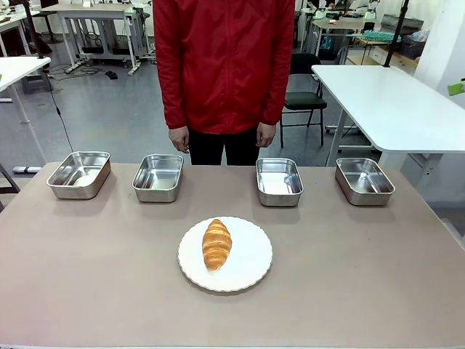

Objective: Place the bread in the container.
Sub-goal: Place the Butter Roll into the Airtight Container indicated by the human.

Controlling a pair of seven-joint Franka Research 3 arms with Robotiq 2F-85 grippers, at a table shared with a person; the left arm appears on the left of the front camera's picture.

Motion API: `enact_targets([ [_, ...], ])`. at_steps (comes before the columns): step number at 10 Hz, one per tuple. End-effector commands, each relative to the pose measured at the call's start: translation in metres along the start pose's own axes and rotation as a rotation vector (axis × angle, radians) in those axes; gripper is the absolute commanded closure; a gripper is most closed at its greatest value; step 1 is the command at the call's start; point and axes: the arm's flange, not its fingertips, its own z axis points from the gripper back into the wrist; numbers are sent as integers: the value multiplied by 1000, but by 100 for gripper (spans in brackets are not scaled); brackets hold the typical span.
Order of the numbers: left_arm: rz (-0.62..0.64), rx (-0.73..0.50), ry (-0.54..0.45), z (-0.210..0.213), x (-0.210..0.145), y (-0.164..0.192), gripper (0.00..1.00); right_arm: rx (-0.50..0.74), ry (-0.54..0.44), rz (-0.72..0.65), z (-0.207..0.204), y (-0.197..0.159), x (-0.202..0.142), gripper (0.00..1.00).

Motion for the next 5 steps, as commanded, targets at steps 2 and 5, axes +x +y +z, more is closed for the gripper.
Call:
enact_targets([
  [2, -9, -10, -11, 1, -1, 0, 0, 2, -4, 3, 0, 1, 1, 0],
  [5, -9, -10, -11, 1, -1, 0, 0, 2, -4, 3, 0, 1, 1, 0],
])
